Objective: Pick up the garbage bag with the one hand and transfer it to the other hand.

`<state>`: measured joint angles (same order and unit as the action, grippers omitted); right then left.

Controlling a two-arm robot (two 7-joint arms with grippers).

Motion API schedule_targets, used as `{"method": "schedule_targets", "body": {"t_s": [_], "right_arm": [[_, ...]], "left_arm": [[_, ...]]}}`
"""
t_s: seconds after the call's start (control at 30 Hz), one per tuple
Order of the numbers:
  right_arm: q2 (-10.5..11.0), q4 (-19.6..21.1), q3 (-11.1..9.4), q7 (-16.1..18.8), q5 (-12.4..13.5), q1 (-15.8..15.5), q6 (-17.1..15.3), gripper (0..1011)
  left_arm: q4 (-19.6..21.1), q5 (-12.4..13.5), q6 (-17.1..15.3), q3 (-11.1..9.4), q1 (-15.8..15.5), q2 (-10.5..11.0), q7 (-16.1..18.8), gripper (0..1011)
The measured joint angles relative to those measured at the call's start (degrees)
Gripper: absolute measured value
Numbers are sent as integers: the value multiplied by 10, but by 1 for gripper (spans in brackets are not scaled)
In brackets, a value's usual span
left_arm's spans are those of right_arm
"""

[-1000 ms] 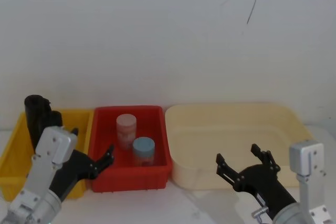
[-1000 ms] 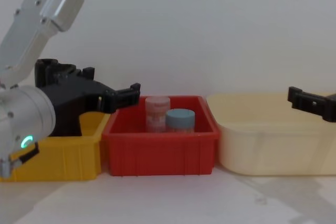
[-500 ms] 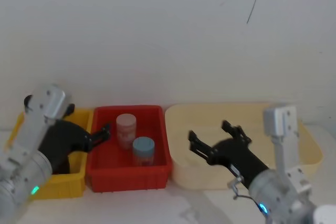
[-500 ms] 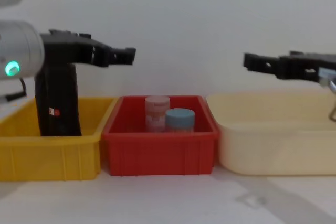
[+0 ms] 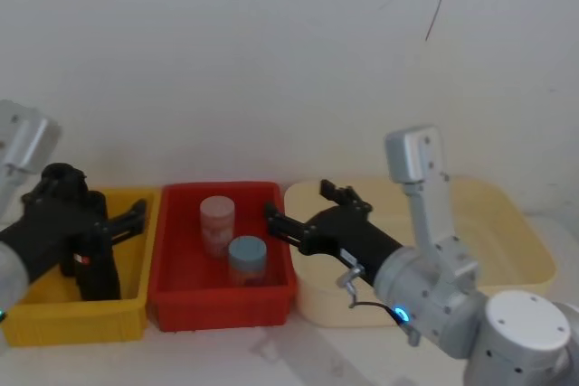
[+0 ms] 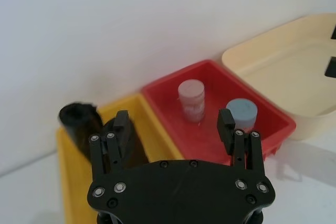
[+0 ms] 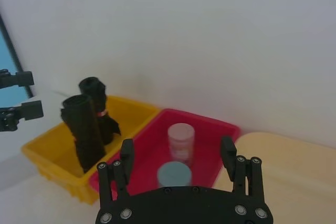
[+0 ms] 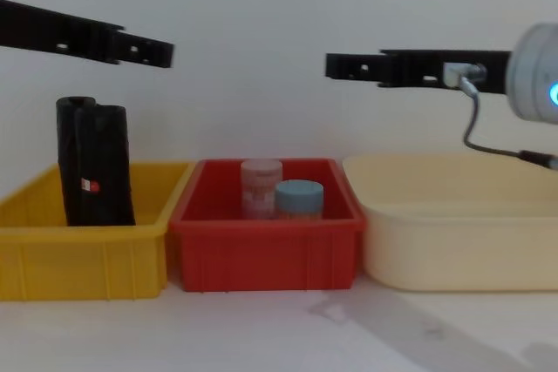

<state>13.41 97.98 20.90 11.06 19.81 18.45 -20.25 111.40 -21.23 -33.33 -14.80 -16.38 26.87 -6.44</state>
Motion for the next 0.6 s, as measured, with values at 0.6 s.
{"method": "schedule_targets", "body": {"t_s": [0.6], "right_arm": [[-50,-88,48,9,-25,74,-15,1001]], "left_arm": [[65,-22,26,142,147,46,-23,1001]]}}
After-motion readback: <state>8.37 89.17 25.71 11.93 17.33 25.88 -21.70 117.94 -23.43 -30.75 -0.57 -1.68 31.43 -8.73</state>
